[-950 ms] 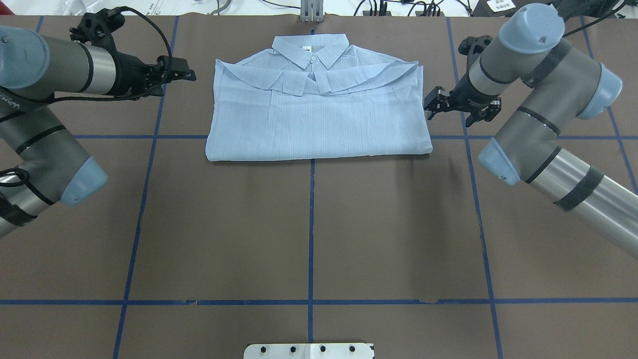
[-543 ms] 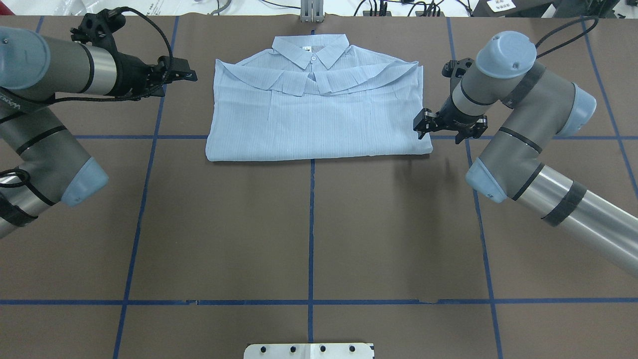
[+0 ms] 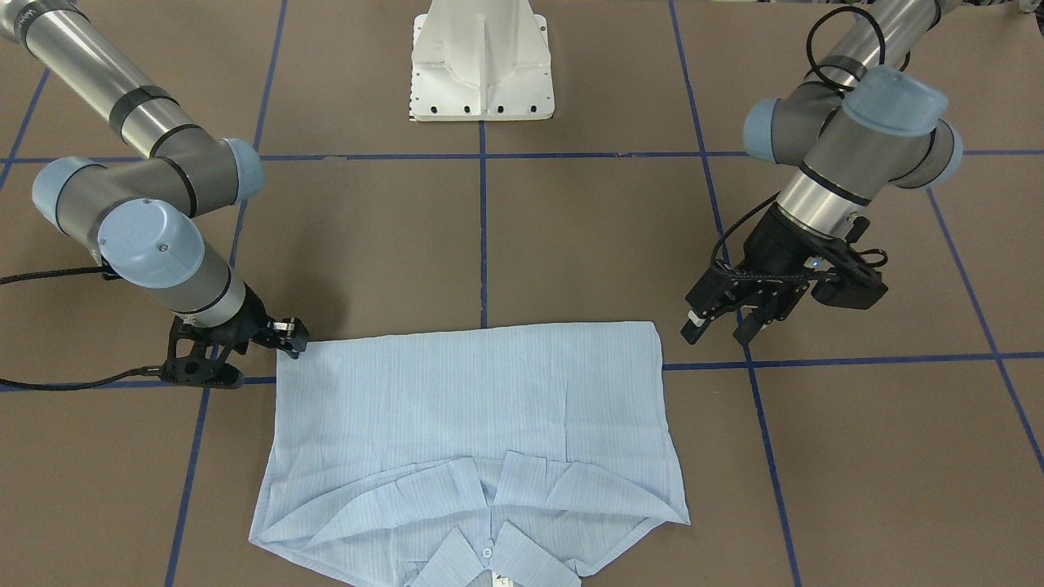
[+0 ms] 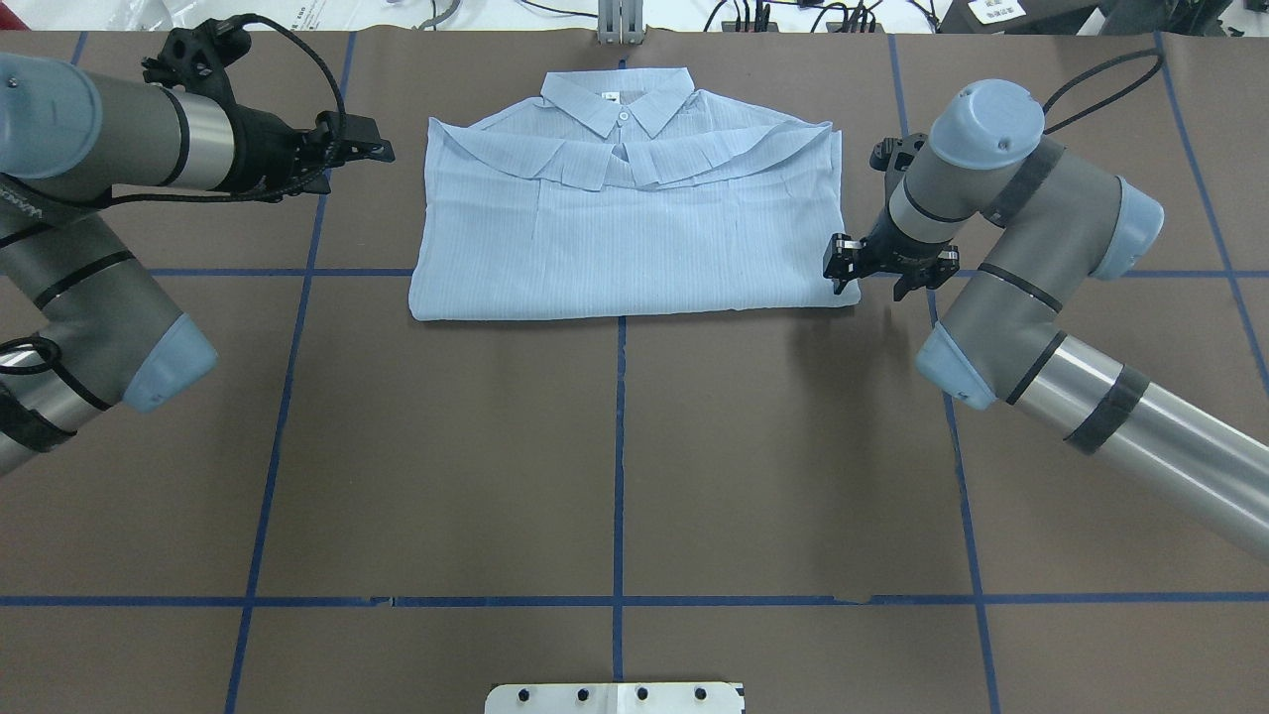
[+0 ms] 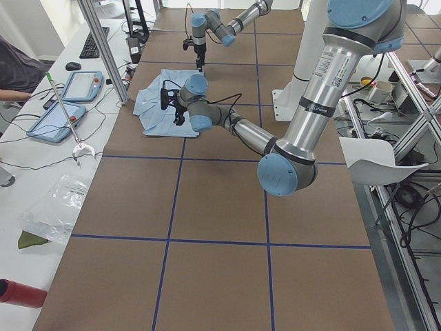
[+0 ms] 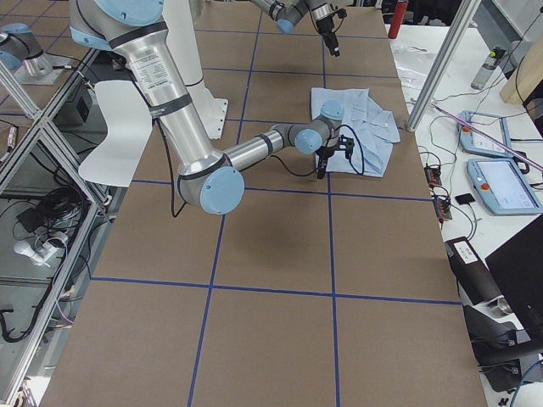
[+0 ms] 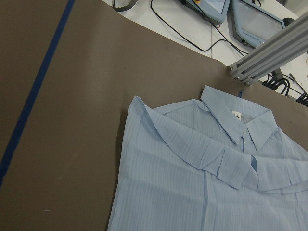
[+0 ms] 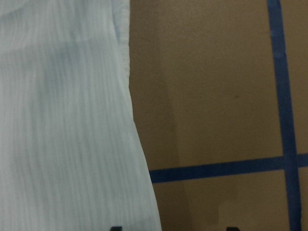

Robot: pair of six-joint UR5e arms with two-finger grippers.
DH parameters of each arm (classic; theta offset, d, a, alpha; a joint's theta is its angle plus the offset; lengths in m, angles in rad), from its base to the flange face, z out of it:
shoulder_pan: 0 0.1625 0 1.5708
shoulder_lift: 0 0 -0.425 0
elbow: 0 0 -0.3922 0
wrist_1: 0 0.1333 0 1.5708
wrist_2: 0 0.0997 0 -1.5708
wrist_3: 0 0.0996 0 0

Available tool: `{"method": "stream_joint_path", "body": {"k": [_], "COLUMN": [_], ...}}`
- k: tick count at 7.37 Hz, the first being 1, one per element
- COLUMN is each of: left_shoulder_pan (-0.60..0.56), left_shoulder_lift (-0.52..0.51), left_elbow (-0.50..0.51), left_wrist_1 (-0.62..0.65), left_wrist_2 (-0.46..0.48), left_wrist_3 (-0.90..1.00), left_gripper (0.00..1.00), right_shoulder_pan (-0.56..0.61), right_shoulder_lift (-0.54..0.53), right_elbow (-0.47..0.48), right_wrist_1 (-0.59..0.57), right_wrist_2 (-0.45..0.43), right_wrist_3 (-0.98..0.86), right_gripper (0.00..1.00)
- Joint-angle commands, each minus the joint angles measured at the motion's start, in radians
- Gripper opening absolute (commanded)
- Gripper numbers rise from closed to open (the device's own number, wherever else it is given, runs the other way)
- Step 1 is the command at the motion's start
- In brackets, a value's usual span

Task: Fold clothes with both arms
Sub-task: 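Lower the right gripper to the folded shirt's side edge nearest it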

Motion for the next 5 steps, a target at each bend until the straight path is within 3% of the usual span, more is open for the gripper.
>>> {"method": "stream_joint_path", "body": {"k": [1,3,5], "left_shoulder_pan": [0.000,0.000,0.000], "left_shoulder_lift": [-0.001,0.000,0.002], "left_elbow": [0.000,-0.001,-0.004], "left_wrist_1": [0.000,0.000,0.000], "left_wrist_2": [0.001,0.001,0.001], "left_wrist_3": [0.000,0.000,0.000], "left_gripper": [1.00,1.00,1.00], "right_shoulder_pan": [-0.010,-0.017,-0.022], "right_shoulder_lift": [0.002,0.005,0.005], "right_elbow": [-0.012,-0.016,-0.016], "right_wrist_1": [0.001,0.001,0.001], "right_wrist_2": [0.002,0.003,0.005], "right_wrist_3": [-0.002,0.001,-0.001], "right_gripper": [0.76,0.68,0.50]}}
